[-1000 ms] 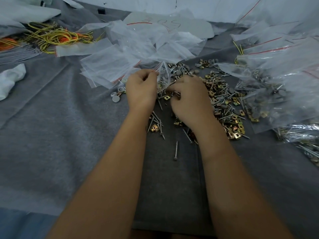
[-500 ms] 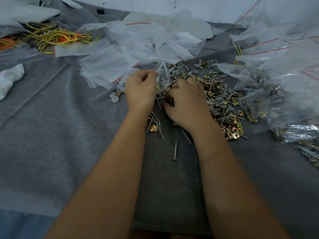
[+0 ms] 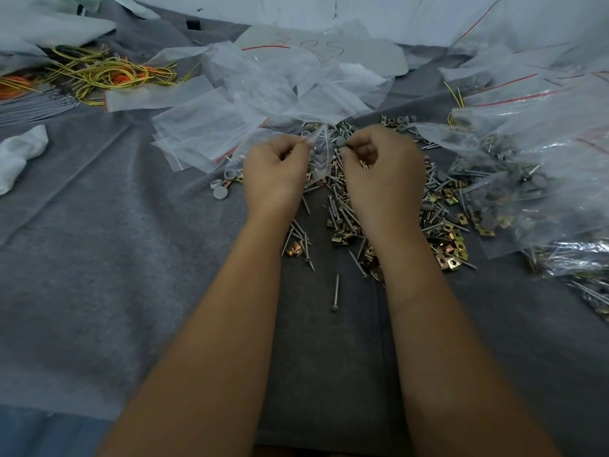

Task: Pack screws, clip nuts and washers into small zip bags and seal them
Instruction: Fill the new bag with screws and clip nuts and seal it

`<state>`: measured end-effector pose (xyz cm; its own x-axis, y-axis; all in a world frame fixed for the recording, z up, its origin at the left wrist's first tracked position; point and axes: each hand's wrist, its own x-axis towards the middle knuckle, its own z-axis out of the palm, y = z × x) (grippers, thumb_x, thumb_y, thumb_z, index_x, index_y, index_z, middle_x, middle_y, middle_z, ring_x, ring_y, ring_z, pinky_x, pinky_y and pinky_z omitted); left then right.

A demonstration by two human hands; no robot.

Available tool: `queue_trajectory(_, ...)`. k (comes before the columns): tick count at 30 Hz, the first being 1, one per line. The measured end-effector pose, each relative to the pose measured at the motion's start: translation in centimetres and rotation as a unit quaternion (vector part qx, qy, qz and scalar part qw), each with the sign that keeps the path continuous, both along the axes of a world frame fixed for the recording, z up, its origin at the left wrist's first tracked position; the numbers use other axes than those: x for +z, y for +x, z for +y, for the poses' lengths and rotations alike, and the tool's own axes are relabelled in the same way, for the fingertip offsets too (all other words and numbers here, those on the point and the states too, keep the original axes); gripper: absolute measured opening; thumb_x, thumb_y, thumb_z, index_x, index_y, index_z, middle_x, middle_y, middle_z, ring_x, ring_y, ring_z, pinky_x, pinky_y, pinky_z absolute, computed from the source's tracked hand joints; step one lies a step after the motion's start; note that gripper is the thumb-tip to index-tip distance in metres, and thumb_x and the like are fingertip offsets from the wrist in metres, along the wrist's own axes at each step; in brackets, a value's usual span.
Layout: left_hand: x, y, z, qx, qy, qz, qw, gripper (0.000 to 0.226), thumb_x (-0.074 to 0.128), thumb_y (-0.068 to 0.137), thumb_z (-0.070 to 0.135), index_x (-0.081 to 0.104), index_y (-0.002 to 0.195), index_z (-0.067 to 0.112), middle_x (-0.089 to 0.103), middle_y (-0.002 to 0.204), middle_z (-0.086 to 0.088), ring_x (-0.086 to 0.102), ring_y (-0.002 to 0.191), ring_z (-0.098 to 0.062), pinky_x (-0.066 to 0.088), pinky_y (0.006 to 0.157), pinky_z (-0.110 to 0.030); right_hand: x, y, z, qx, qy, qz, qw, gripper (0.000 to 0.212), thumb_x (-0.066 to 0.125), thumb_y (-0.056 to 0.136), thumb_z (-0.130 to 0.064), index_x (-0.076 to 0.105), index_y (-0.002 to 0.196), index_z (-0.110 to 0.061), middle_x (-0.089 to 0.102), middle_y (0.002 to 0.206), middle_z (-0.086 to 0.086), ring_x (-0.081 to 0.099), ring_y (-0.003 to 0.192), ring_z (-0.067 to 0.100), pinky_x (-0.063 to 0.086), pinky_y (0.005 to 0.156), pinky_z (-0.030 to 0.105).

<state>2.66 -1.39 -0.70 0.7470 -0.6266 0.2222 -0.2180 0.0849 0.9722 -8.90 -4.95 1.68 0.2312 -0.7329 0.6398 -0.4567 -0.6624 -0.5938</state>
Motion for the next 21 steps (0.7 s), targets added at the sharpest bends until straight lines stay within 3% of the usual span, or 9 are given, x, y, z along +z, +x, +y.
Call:
queue_trajectory(3,0.0,-0.1,0.2,-0.013,0.005,-0.021,1.0,0.017,0.057,0.085,0.021,0.073,0.085,0.026,0.05,0.041,0.016,0.04,0.039,0.001,0.032,0.045,-0.018,-0.2,0.7,0.1,0.044,0.009,0.025,0.999,0.016,0.068,0.085,-0.01,0.073,0.101,-0.008,0.072,0.092,0.005,0.065,0.086,0.022,0.052,0.082,0.045)
queue_trajectory(6,0.3,-0.1,0.4,-0.021,-0.001,-0.007,1.0,0.018,0.058,0.089,0.017,0.072,0.079,0.023,0.052,0.045,0.012,0.044,0.043,-0.003,0.037,0.048,-0.02,-0.7,0.9,-0.1,0.061,0.022,0.057,0.996,0.024,0.063,0.09,-0.011,0.07,0.113,-0.01,0.071,0.103,0.007,0.064,0.096,0.025,0.051,0.087,0.046)
queue_trajectory(9,0.9,0.2,0.6,-0.026,-0.062,0.113,0.991,0.029,0.05,0.097,0.022,0.073,0.082,0.015,0.053,0.049,0.002,0.046,0.041,-0.01,0.038,0.044,-0.019,-0.7,0.3,-0.5,0.041,0.035,0.039,0.998,0.024,0.058,0.092,-0.009,0.07,0.112,-0.013,0.07,0.105,0.003,0.062,0.098,0.022,0.051,0.088,0.044)
queue_trajectory(13,1.2,2.0,1.5,0.038,-0.189,0.24,0.951,0.051,0.023,0.106,0.033,0.069,0.101,0.012,0.054,0.055,-0.001,0.043,0.045,-0.011,0.034,0.045,-0.021,-0.8,-0.2,-0.9,0.021,0.051,0.105,0.993,0.029,0.052,0.091,-0.005,0.074,0.103,-0.02,0.067,0.107,0.003,0.059,0.101,0.021,0.049,0.09,0.041)
queue_trajectory(18,1.6,3.3,2.2,0.118,-0.266,0.327,0.899,0.048,0.024,0.105,0.034,0.066,0.102,0.01,0.052,0.056,-0.002,0.04,0.046,-0.012,0.028,0.046,-0.022,-1.0,-0.2,-0.8,0.008,0.067,0.139,0.988,0.027,0.053,0.089,-0.006,0.074,0.099,-0.02,0.066,0.105,0.002,0.058,0.1,0.021,0.049,0.088,0.04)
queue_trajectory(21,2.0,2.7,1.9,0.097,-0.189,0.259,0.942,0.024,0.041,0.097,0.015,0.065,0.094,0.012,0.051,0.058,0.0,0.044,0.047,-0.011,0.032,0.045,-0.02,-0.9,-0.4,-1.0,-0.013,0.069,0.163,0.984,0.032,0.051,0.085,-0.002,0.075,0.094,-0.02,0.065,0.106,0.005,0.058,0.098,0.025,0.05,0.086,0.041)
